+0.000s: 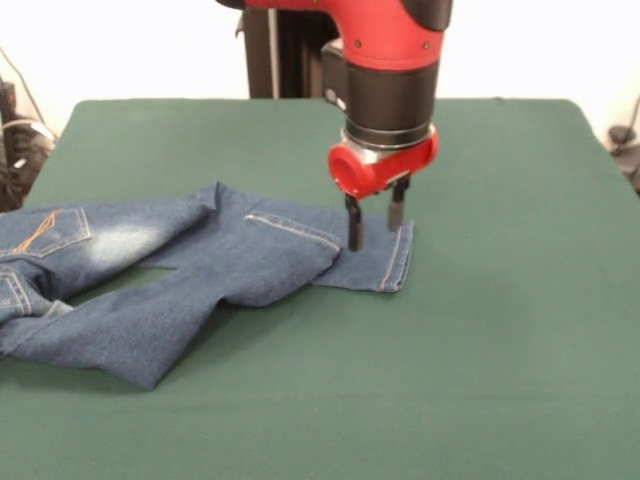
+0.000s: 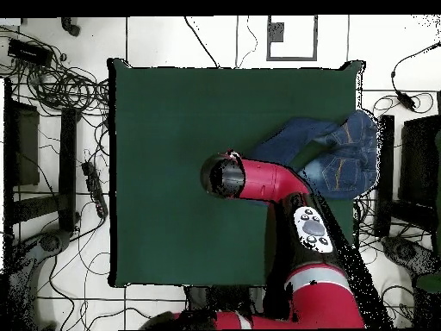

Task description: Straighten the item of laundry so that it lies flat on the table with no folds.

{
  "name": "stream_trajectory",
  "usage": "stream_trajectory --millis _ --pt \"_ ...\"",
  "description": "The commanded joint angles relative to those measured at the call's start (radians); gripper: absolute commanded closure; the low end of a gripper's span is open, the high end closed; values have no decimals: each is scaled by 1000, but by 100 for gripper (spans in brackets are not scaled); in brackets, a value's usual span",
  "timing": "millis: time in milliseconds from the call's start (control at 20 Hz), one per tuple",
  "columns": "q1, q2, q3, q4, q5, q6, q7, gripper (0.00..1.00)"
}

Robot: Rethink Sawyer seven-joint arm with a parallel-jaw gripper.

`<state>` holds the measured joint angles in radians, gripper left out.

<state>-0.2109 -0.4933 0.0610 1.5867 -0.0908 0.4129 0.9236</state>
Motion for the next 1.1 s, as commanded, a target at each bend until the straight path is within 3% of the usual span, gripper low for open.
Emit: stream_trajectory --millis 50,350,1100 --pt "42 60 -30 -74 52 113 265 0" --pt "0 125 50 -90 42 46 193 0" --pt "-65 131 143 -47 4 -56 149 0"
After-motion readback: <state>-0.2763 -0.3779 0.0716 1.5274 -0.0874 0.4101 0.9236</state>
